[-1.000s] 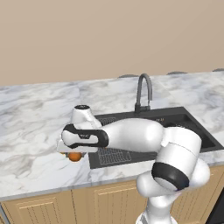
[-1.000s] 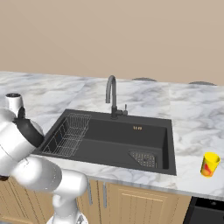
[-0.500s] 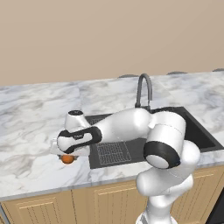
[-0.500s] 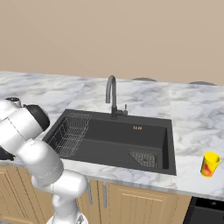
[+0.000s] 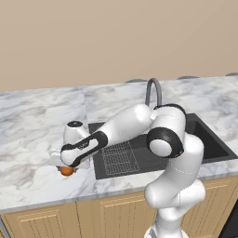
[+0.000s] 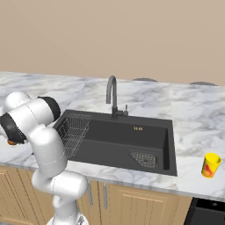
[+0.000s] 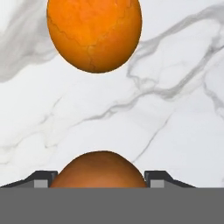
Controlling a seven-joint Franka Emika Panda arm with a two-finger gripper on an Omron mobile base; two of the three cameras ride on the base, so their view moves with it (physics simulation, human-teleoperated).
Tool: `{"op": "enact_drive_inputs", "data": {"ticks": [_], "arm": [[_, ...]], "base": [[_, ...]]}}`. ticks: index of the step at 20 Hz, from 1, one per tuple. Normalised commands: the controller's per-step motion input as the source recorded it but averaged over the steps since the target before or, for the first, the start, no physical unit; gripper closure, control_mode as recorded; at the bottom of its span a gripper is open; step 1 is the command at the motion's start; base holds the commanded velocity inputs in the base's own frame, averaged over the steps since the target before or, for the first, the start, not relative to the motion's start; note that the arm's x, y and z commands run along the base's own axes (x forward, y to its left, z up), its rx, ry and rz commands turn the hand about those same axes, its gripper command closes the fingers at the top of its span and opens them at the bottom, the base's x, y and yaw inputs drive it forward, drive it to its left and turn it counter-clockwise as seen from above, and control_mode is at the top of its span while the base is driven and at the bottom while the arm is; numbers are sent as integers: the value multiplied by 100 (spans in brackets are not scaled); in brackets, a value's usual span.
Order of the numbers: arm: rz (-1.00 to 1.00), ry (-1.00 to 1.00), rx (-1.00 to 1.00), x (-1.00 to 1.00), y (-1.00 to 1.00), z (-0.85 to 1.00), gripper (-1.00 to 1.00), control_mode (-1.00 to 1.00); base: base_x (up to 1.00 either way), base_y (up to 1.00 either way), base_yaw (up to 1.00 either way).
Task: Remove the tangerine and orange from the sink. Then move the bowl and cup from the counter to the sink for washing.
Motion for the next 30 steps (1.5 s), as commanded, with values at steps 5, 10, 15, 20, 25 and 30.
{"op": "enact_drive_inputs", "data": {"ticks": [5,10,15,20,25,30], "arm": [[-9,0,-4,11,11,-15,100,-100],[-10,3,-6,12,6,-14,100,-100],[-10,5,-6,8,3,-15,100,-100],[-7,4,-4,10,2,-17,-100,-100],[-6,3,-3,4,0,-13,-100,-100],[-8,6,-1,0,-2,0,-100,-100]], "base": [[0,0,0],[0,0,0],[0,0,0],[0,0,0],[0,0,0],[0,0,0]]}}
